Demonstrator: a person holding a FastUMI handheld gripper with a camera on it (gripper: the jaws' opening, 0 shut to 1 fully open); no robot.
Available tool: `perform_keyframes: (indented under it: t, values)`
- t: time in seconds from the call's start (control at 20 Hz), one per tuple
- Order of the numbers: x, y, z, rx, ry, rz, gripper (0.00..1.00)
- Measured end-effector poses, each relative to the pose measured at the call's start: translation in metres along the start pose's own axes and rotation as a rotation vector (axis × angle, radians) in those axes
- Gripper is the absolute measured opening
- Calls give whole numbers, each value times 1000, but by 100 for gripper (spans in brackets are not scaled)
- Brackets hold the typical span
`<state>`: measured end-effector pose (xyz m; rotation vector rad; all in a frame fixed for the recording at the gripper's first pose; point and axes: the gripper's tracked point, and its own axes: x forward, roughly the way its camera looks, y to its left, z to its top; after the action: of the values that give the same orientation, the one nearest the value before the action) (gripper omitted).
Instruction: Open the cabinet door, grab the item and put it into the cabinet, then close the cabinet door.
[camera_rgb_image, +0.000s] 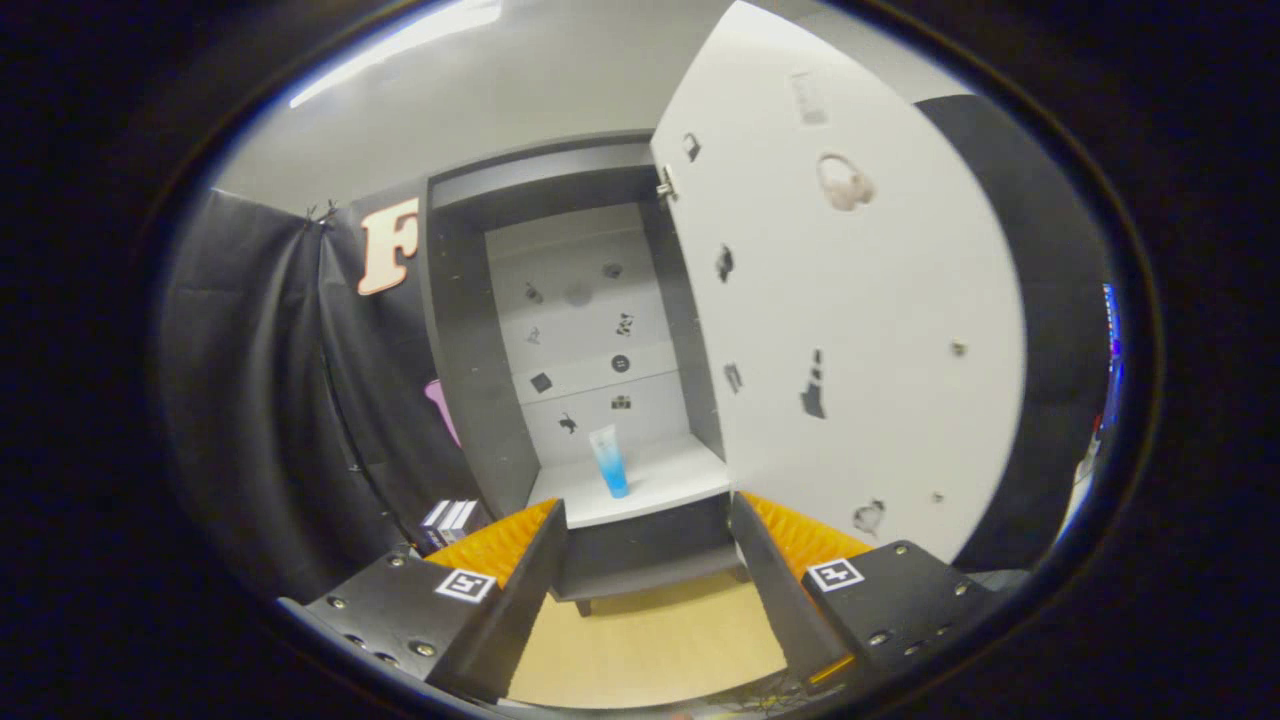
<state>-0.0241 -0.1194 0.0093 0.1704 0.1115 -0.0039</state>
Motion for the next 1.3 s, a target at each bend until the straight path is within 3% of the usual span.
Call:
perform_keyframes:
  t: [0.35,0.7,1.05,1.3]
  values:
    - [-61,-126,28,30,-27,-153,98]
    - [-42,-218,42,-44,-13,-225,98]
    - [-13,-201,43,-106,20,-117,97]
    - [-15,-143,30,-133,18,90,97]
